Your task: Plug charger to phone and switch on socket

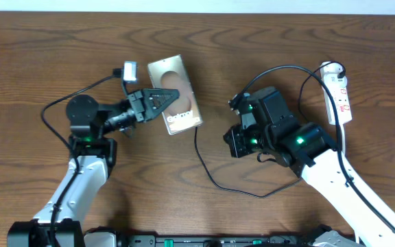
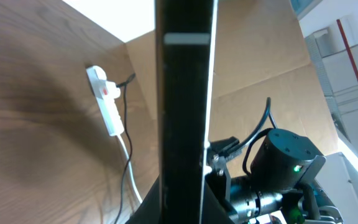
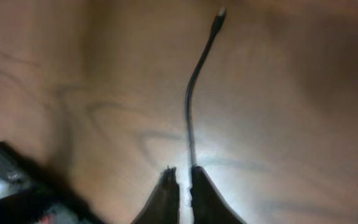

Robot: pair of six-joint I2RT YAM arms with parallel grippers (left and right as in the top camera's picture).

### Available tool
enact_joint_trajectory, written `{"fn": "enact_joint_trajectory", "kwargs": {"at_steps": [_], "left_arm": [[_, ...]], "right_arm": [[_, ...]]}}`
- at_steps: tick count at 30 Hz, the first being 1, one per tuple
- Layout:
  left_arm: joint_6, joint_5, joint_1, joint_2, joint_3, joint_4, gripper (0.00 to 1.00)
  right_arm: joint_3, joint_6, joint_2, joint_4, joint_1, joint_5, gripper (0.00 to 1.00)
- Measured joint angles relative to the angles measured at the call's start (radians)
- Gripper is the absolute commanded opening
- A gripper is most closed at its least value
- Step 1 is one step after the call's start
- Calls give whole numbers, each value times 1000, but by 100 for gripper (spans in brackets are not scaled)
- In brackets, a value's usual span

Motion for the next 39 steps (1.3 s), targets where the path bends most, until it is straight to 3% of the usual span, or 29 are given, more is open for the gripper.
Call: {"fn": "enact_joint_trajectory", "kwargs": {"at_steps": [4,9,14,20,39], "left_arm": [[21,71,96,0,0,0,7],[23,158,190,0,0,0,7],[16,202,205,0,0,0,7],[16,216,205,0,0,0,7],[16,224,204,0,0,0,7]], "right_arm": [[0,49,66,96,0,65,39],[0,97,222,245,0,92,48],[0,180,396,439,35,136,50],[0,276,528,560,106,234,51],[21,424,653,650,182,430,41]]}}
